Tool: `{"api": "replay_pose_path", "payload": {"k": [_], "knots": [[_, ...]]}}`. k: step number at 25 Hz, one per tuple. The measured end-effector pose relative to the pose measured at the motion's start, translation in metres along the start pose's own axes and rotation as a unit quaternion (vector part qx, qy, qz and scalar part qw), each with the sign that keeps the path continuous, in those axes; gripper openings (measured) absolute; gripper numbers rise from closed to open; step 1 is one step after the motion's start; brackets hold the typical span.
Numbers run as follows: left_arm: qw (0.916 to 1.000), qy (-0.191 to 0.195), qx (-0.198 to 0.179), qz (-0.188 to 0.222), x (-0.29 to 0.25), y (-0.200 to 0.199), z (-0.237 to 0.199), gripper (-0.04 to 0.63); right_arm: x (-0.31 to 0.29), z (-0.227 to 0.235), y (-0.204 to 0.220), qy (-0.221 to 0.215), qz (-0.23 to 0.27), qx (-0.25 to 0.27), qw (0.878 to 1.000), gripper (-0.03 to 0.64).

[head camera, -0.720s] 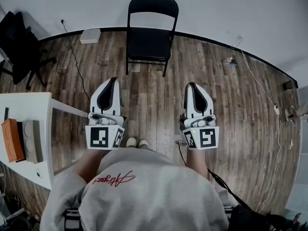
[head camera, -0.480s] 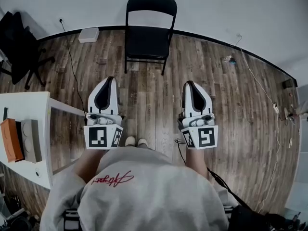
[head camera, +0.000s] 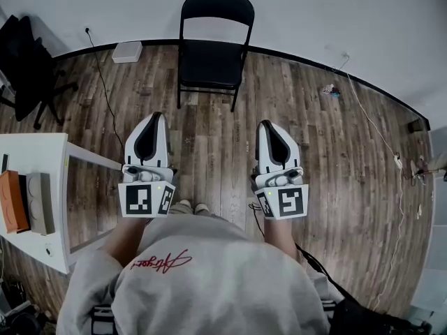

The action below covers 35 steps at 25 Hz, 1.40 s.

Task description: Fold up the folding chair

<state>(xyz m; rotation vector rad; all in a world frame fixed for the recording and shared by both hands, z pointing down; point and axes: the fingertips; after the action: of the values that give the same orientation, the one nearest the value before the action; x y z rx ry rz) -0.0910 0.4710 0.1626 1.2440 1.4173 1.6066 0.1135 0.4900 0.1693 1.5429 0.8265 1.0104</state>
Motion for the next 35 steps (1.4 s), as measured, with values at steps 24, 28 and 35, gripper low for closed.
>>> {"api": "replay_pose_path", "payload": {"k": [24, 28, 35], "knots": [[0.9993, 0.032, 0.007, -0.018, -0.276, 0.095, -0.108, 0.025, -0.278, 0.093, 0.084, 0.021, 0.007, 0.010, 1.000, 0.028], [0.9983, 0.043, 0.007, -0.038, -0.347, 0.118, -0.140, 0.025, -0.355, 0.111, 0.099, 0.026, 0.001, -0.005, 1.000, 0.028], [0.9971, 0.030, 0.011, -0.069, -0.423, 0.158, -0.160, 0.026, -0.414, 0.127, 0.131, 0.017, -0.026, -0.027, 0.999, 0.028]]}}
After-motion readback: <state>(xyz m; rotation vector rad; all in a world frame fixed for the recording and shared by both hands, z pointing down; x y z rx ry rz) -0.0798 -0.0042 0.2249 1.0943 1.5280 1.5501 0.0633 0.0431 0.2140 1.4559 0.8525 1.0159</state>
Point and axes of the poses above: the fingertips, and each gripper's own axes: x backward along the fingers, z to its right, y out of its underside, and after that the axes turned 2 degrees about -x, right-handed
